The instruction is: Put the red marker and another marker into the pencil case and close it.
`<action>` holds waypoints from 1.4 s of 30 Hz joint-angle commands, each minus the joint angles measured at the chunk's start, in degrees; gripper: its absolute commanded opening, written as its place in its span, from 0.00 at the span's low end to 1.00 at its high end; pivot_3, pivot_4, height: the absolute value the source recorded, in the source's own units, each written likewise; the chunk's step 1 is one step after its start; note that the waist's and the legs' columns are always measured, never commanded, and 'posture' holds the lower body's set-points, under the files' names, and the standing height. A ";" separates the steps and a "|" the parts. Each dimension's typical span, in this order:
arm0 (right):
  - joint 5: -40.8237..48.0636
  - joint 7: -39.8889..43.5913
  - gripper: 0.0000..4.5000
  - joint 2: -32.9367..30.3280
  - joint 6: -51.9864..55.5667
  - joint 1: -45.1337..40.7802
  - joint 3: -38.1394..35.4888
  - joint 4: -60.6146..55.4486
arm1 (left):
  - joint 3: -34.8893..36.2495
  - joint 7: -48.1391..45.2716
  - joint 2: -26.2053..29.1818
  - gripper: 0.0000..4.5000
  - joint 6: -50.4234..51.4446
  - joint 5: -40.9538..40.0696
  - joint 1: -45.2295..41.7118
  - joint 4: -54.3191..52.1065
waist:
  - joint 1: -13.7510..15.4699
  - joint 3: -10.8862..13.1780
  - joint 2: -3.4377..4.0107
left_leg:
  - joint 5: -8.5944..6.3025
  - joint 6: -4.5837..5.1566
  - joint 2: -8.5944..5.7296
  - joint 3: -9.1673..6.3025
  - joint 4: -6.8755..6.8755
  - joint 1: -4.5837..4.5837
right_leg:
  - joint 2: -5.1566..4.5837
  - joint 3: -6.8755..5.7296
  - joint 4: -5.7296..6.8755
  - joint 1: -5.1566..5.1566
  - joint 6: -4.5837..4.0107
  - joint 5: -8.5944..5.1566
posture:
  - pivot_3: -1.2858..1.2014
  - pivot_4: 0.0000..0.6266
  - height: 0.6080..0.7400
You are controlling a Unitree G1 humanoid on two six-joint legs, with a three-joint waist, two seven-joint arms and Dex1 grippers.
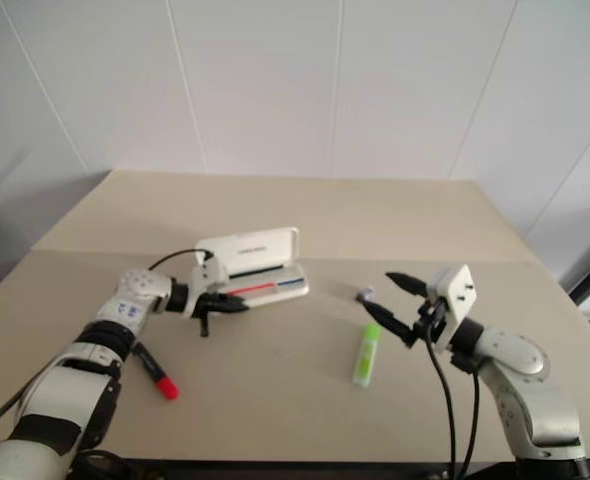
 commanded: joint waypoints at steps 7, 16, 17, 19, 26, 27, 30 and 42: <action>4.06 5.27 1.00 -3.96 -0.11 2.61 -2.83 -1.82 | 4.72 -3.36 3.92 0.00 5.55 -7.76 10.40 -24.90 | 0.08 0.00 0.00 | 0.00 0.00 0.00 0.00 -0.10 -0.01 | -0.01 0.00 -0.02 -0.01 -0.01 -0.03 | 0.52 0.24 1.00; 5.65 8.58 1.00 -7.21 1.14 2.83 -3.50 -0.35 | 3.17 -6.84 8.68 0.00 11.05 -10.44 23.14 -47.70 | -0.05 0.00 0.00 | 0.01 0.00 0.01 -0.01 0.07 0.04 | -0.01 0.02 0.11 0.02 -0.02 -0.03 | 0.52 0.24 1.00; 6.17 9.77 1.00 -7.81 1.51 3.53 -3.62 -0.57 | 2.86 -7.14 8.90 0.00 11.49 -10.48 24.24 -49.52 | -0.05 0.00 0.00 | 0.00 0.00 0.01 -0.01 0.13 0.02 | -0.01 0.02 0.10 0.02 -0.02 -0.02 | 0.52 0.24 1.00; 7.72 12.63 1.00 -9.38 2.61 5.42 -4.12 -1.45 | 2.24 -7.63 9.27 0.00 12.49 -10.61 26.46 -52.99 | 0.04 0.00 0.00 | -0.01 0.01 0.00 -0.01 0.20 0.02 | -0.02 0.03 0.08 0.06 -0.02 -0.02 | 0.52 0.24 1.00; 13.35 18.86 1.00 -12.49 4.01 7.92 -6.82 -3.32 | 0.40 -7.58 9.50 0.00 12.84 -10.18 29.53 -55.89 | -0.06 0.00 0.00 | -0.02 0.05 0.01 -0.01 0.33 0.02 | -0.02 0.04 0.07 0.09 -0.15 -0.09 | 0.52 0.24 1.00; 13.66 19.19 1.00 -12.80 4.17 8.05 -7.07 -3.47 | 0.05 -7.56 9.38 0.00 12.60 -10.01 29.61 -55.77 | -0.08 0.00 0.00 | -0.02 0.05 0.01 0.00 0.34 0.02 | -0.02 0.06 0.06 0.10 -0.22 -0.13 | 0.52 0.24 1.00; 13.21 18.51 1.00 -13.17 4.37 8.18 -7.24 -3.43 | -1.02 -7.12 9.09 0.00 11.08 -9.07 29.27 -54.41 | -0.14 0.00 -0.01 | -0.01 0.06 0.01 0.00 0.39 0.04 | -0.02 0.06 0.05 0.14 -0.86 -0.48 | 0.52 0.24 1.00; 12.63 14.97 1.00 -12.65 4.46 9.60 -7.52 -4.97 | -2.92 -5.28 6.85 0.06 6.21 -7.71 27.55 -49.13 | -0.01 0.00 -0.01 | -0.01 0.07 0.00 0.00 0.38 0.03 | -0.02 0.07 0.06 0.13 -0.83 -0.46 | 0.52 0.24 1.00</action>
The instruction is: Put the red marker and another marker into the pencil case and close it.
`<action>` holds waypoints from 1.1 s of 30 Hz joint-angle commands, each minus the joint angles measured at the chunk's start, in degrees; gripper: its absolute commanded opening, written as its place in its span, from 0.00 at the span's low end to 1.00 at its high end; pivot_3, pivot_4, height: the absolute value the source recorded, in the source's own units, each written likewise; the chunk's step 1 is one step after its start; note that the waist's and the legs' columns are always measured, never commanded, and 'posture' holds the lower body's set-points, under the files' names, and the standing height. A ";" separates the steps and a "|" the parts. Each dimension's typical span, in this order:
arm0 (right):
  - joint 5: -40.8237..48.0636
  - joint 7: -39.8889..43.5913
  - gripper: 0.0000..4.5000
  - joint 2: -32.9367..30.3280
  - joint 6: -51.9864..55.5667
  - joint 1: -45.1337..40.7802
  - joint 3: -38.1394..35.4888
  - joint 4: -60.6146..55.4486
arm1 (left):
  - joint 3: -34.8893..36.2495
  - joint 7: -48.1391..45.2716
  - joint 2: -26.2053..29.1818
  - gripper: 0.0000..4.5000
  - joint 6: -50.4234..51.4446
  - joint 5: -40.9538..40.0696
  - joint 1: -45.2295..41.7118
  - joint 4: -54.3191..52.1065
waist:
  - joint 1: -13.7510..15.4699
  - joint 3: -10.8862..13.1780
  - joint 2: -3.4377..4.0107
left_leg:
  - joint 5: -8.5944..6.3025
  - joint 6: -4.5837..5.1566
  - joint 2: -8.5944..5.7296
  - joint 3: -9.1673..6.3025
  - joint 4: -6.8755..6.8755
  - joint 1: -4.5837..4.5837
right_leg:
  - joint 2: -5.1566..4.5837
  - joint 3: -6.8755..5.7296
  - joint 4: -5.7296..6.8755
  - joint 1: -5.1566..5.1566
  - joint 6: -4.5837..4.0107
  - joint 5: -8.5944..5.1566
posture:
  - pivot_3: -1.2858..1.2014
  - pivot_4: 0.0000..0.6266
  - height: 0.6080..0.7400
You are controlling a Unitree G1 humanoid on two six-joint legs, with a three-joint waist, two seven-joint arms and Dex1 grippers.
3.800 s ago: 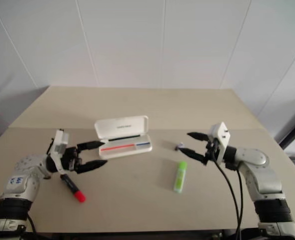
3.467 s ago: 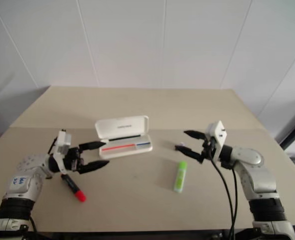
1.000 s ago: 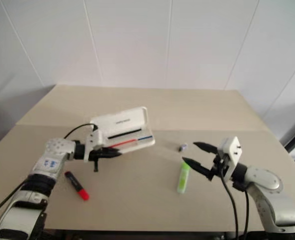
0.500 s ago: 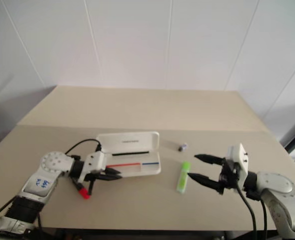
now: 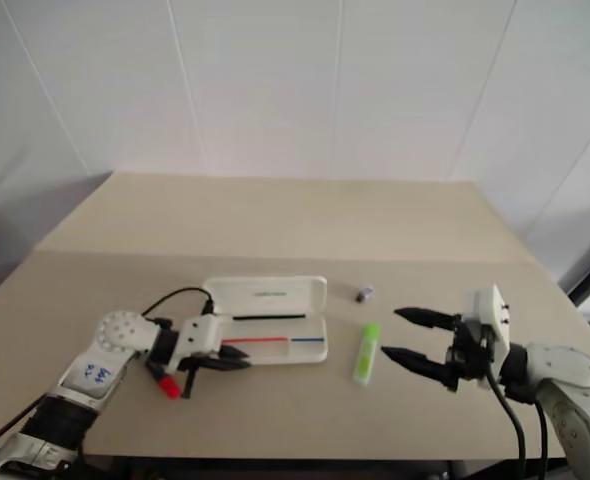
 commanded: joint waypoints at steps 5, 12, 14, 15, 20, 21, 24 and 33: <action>0.25 -1.79 1.00 -0.18 -0.45 0.15 -1.82 -2.69 | -0.58 1.62 -0.77 0.41 -3.01 0.63 -2.66 1.97 | -0.05 0.00 0.00 | 0.00 0.00 0.00 0.00 0.01 0.01 | 0.00 0.01 0.01 0.00 0.02 0.01 | 0.52 0.24 1.00; 0.57 -2.00 1.00 -0.44 -0.21 0.35 -1.81 -3.10 | 0.44 0.64 0.56 0.90 1.76 -2.51 -1.03 -5.14 | -0.01 0.00 0.00 | 0.00 0.00 0.00 0.00 0.00 0.00 | 0.00 0.00 0.00 0.00 0.13 0.07 | 0.52 0.24 1.00; 0.64 -1.86 1.00 -0.51 -0.14 0.31 -1.69 -3.13 | 1.08 0.71 1.11 0.99 3.76 -3.51 -0.55 -7.66 | -0.01 0.00 0.00 | 0.00 0.00 0.00 0.00 -0.01 0.00 | 0.00 0.00 0.01 0.01 0.13 0.07 | 0.52 0.24 1.00; 0.68 -1.81 1.00 -0.53 -0.07 0.25 -1.61 -3.12 | 1.47 0.77 1.41 0.99 4.94 -4.07 -0.28 -9.00 | -0.02 0.00 0.00 | 0.00 0.00 0.00 0.00 -0.01 0.01 | 0.00 0.00 0.01 0.01 0.13 0.07 | 0.52 0.24 1.00; 0.63 -1.22 1.00 -0.60 0.00 -0.29 -0.86 -2.79 | 4.39 2.60 3.88 0.99 10.95 -6.58 1.73 -15.97 | -0.17 0.00 0.00 | 0.00 0.00 0.00 0.00 0.00 0.02 | 0.00 0.01 0.02 0.01 0.10 0.05 | 0.52 0.24 1.00; 0.76 -0.99 1.00 -0.62 0.05 -0.35 -0.77 -2.77 | 5.29 3.59 4.26 0.99 12.74 -7.07 2.11 -17.52 | -0.12 0.00 0.00 | 0.00 0.00 0.00 0.00 0.00 0.03 | 0.01 0.01 0.03 0.01 0.10 0.05 | 0.52 0.24 1.00; 1.24 -0.18 1.00 -0.74 0.44 -0.84 -0.44 -2.55 | 8.56 7.62 4.79 0.99 19.71 -9.13 4.20 -22.81 | -0.10 0.00 0.00 | 0.00 0.00 0.00 -0.01 0.01 0.02 | 0.00 0.01 0.02 0.01 0.10 0.05 | 0.52 0.24 1.00; 0.52 5.33 1.00 -0.77 0.89 -7.01 2.43 3.04 | 18.70 31.43 -1.26 0.90 49.77 -13.43 9.75 -40.72 | -0.19 0.01 -0.02 | 0.00 0.00 0.00 -0.08 0.07 0.04 | 0.01 -0.01 0.06 0.04 0.32 0.17 | 0.52 0.24 1.00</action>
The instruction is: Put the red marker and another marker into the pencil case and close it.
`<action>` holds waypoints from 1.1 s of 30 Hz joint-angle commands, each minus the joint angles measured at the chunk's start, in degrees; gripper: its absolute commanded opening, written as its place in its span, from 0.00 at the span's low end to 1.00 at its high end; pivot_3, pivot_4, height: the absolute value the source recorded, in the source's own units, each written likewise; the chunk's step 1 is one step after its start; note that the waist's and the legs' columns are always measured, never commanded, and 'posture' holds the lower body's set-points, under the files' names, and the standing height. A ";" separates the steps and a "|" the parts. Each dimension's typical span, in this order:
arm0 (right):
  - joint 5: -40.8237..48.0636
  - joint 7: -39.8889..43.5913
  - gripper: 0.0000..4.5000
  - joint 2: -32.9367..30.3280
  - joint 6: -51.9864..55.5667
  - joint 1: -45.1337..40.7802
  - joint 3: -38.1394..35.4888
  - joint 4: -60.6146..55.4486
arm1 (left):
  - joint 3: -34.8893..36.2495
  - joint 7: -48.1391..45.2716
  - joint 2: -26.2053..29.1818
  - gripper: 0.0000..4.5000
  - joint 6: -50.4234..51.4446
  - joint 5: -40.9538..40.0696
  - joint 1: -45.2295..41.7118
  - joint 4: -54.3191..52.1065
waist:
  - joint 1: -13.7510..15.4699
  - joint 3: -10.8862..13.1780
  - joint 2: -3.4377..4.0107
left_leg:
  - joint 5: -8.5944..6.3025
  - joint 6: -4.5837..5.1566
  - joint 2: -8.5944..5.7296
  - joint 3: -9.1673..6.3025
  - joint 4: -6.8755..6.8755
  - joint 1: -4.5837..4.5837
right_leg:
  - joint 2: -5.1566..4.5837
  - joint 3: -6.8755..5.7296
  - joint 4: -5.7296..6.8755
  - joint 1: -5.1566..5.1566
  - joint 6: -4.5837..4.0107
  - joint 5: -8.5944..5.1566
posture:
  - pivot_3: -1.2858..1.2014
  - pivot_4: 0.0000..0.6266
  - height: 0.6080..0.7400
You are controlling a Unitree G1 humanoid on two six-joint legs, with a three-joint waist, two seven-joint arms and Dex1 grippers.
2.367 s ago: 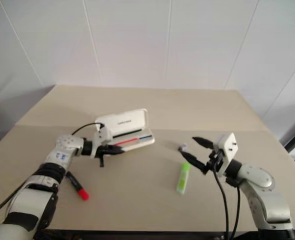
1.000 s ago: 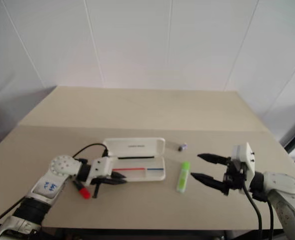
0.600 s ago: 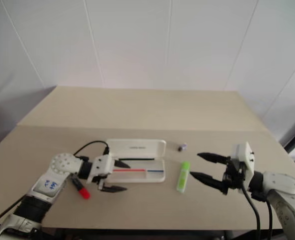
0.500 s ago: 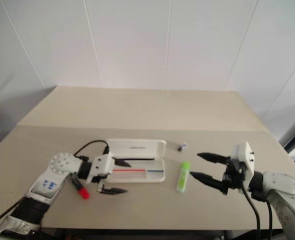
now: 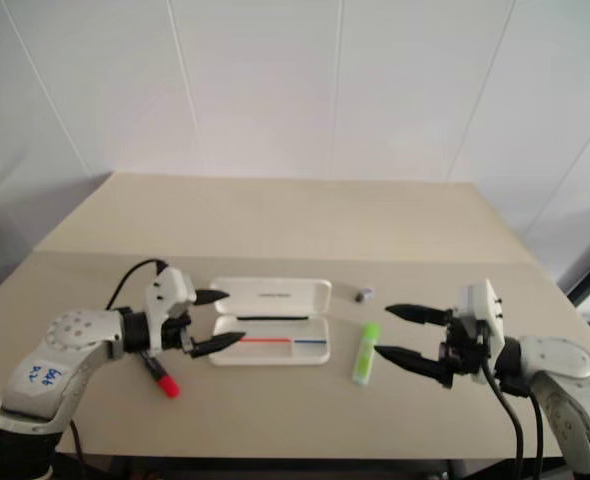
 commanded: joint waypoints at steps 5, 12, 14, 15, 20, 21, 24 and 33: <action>-1.69 4.42 1.00 -0.29 -1.01 -6.37 3.52 6.14 | 3.49 13.97 -4.36 0.90 16.08 -2.00 3.29 -14.70 | -0.01 0.01 -0.01 | 0.00 0.00 0.00 -0.01 0.01 0.00 | 0.00 0.00 -0.01 0.01 -0.05 -0.03 | 0.52 0.24 1.00; -4.57 8.11 1.00 1.76 -2.75 -13.14 7.89 13.12 | 4.49 20.02 -5.09 0.90 24.55 -1.85 9.06 -22.22 | -0.26 0.01 -0.03 | 0.00 -0.01 0.00 -0.02 -0.03 0.02 | 0.00 0.00 -0.02 0.00 -0.01 0.00 | 0.52 0.24 1.00; -5.39 9.09 1.00 2.53 -3.22 -14.97 9.01 15.06 | 6.36 18.73 -5.95 0.90 26.29 -4.74 10.55 -23.68 | -0.25 0.02 -0.03 | 0.00 -0.01 0.00 -0.01 -0.02 0.03 | 0.00 0.00 -0.02 0.00 -0.10 -0.05 | 0.52 0.24 1.00; -5.72 9.43 1.00 2.82 -3.36 -15.61 9.34 15.73 | 7.35 17.74 -6.28 0.90 27.87 -6.61 10.88 -24.02 | -0.26 0.01 -0.03 | -0.01 -0.02 -0.01 -0.01 -0.01 0.03 | 0.00 0.00 -0.04 0.01 -0.14 -0.07 | 0.52 0.24 1.00; -7.37 11.47 1.00 4.26 -4.19 -18.46 11.15 19.03 | 10.51 20.19 -6.28 1.00 36.60 -8.45 10.55 -26.34 | -0.25 0.02 -0.03 | -0.01 -0.02 -0.01 -0.01 0.00 0.03 | -0.01 0.00 -0.05 0.02 -0.24 -0.12 | 0.52 0.24 1.00; -7.63 11.72 1.00 4.45 -4.31 -18.80 11.30 19.45 | 11.10 21.13 -6.77 1.00 38.29 -8.43 9.96 -26.69 | -0.25 0.02 -0.03 | -0.01 -0.02 -0.01 -0.01 0.00 0.03 | -0.01 0.00 -0.05 0.02 -0.23 -0.12 | 0.52 0.24 1.00; -8.45 12.60 1.00 5.12 -4.85 -20.23 12.16 21.23 | 12.70 25.13 -9.19 1.00 42.55 -7.00 7.75 -28.75 | -0.27 0.02 -0.04 | -0.01 -0.02 -0.02 -0.01 0.01 0.03 | -0.01 0.00 -0.06 0.04 -0.17 -0.08 | 0.52 0.24 1.00; -10.61 14.39 1.00 6.77 -6.16 -22.60 13.26 24.79 | 15.47 33.24 -11.32 1.00 50.05 -2.72 5.43 -30.92 | -0.93 0.02 -0.04 | -0.03 -0.08 -0.02 -0.04 -0.02 0.03 | -0.01 -0.01 -0.06 0.04 0.08 0.05 | 0.52 0.24 1.00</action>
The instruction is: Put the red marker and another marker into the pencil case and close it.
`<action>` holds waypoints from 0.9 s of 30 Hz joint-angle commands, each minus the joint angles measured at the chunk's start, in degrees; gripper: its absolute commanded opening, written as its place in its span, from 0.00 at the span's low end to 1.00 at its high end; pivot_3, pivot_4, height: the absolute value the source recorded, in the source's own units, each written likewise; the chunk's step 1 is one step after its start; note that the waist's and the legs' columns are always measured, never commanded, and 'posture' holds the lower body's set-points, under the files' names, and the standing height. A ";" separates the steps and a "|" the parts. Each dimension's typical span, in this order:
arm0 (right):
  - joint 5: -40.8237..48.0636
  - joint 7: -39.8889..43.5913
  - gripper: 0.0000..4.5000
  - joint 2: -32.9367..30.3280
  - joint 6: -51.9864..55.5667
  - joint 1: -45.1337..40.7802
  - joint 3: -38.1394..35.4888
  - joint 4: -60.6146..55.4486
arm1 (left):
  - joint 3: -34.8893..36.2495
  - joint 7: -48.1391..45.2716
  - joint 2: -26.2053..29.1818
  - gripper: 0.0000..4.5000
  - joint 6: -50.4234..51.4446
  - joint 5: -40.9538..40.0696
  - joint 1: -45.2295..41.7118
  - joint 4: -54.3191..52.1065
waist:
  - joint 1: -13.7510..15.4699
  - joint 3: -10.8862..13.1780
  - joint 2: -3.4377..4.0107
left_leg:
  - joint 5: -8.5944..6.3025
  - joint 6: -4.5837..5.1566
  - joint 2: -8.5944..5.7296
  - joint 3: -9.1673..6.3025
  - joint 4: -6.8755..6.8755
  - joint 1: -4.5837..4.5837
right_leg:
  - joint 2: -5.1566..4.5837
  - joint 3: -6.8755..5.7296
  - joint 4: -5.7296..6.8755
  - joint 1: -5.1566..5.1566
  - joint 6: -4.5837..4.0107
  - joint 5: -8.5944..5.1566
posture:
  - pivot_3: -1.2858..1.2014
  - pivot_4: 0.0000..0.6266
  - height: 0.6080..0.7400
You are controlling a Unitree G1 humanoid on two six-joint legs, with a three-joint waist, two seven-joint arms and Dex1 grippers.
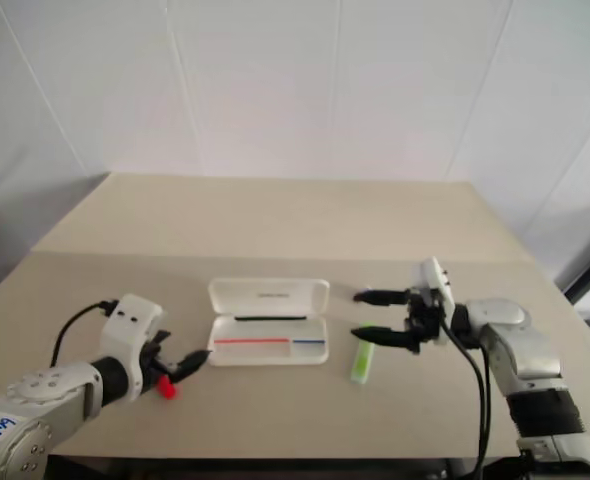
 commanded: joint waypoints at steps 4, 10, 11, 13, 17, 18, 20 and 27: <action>-0.81 1.88 1.00 0.57 -1.54 -2.01 0.16 1.46 | 0.80 13.08 -6.80 1.00 0.48 9.30 -2.58 0.28 | -0.57 0.01 -0.01 | 0.00 0.00 0.00 -0.05 0.02 -0.01 | 0.00 -0.01 0.00 0.02 0.50 0.27 | 0.52 0.24 1.00; -1.82 2.54 1.00 1.44 -2.32 -3.53 0.94 3.58 | -1.54 21.68 -12.91 1.00 0.48 15.51 -4.41 1.56 | -0.85 0.00 -0.01 | 0.00 -0.01 -0.03 -0.07 0.02 -0.01 | 0.00 -0.01 -0.03 0.04 0.54 0.29 | 0.52 0.24 1.00; -2.01 2.70 1.00 1.59 -2.50 -3.89 1.06 4.10 | -1.88 23.45 -14.59 1.00 0.48 16.88 -4.75 2.02 | -0.83 0.00 -0.01 | 0.00 -0.01 -0.03 -0.05 0.01 -0.01 | 0.00 -0.01 -0.03 0.04 0.55 0.30 | 0.52 0.24 1.00; -2.42 2.98 1.00 1.88 -2.80 -4.45 1.16 4.94 | -2.58 26.18 -17.86 1.00 0.48 19.06 -5.27 2.44 | -0.77 0.00 -0.01 | 0.00 -0.01 -0.03 -0.07 0.01 -0.02 | 0.00 -0.01 -0.03 0.03 0.55 0.30 | 0.52 0.24 1.00; -1.51 4.40 1.00 1.87 -1.80 -4.98 0.68 5.50 | -3.47 29.76 -23.42 1.00 0.48 22.58 -5.48 2.72 | -0.74 0.01 -0.03 | -0.01 -0.04 -0.05 -0.07 0.01 -0.02 | 0.00 -0.01 -0.05 0.05 0.56 0.31 | 0.52 0.24 1.00; -1.08 4.86 1.00 1.68 -1.21 -5.00 0.49 5.44 | -3.36 30.76 -24.96 1.00 0.48 23.75 -6.04 2.53 | -0.75 0.01 -0.03 | -0.01 -0.04 -0.05 -0.08 0.01 -0.04 | 0.00 -0.01 -0.05 0.05 0.57 0.31 | 0.52 0.24 1.00; -0.59 5.74 1.00 1.55 -1.38 -5.00 -0.05 5.75 | -3.74 31.83 -27.11 1.00 0.48 25.50 -6.46 2.36 | -0.74 0.01 -0.04 | -0.02 -0.04 -0.05 -0.09 0.01 -0.04 | 0.00 -0.02 -0.05 0.04 0.57 0.31 | 0.52 0.24 1.00; -0.18 7.01 1.00 0.88 -2.85 -3.59 -0.83 5.59 | -4.06 33.38 -33.33 1.00 0.48 33.41 -6.30 2.79 | -0.81 0.02 -0.04 | -0.02 -0.04 -0.06 -0.09 0.00 -0.04 | 0.01 -0.01 -0.07 0.04 0.58 0.32 | 0.52 0.24 1.00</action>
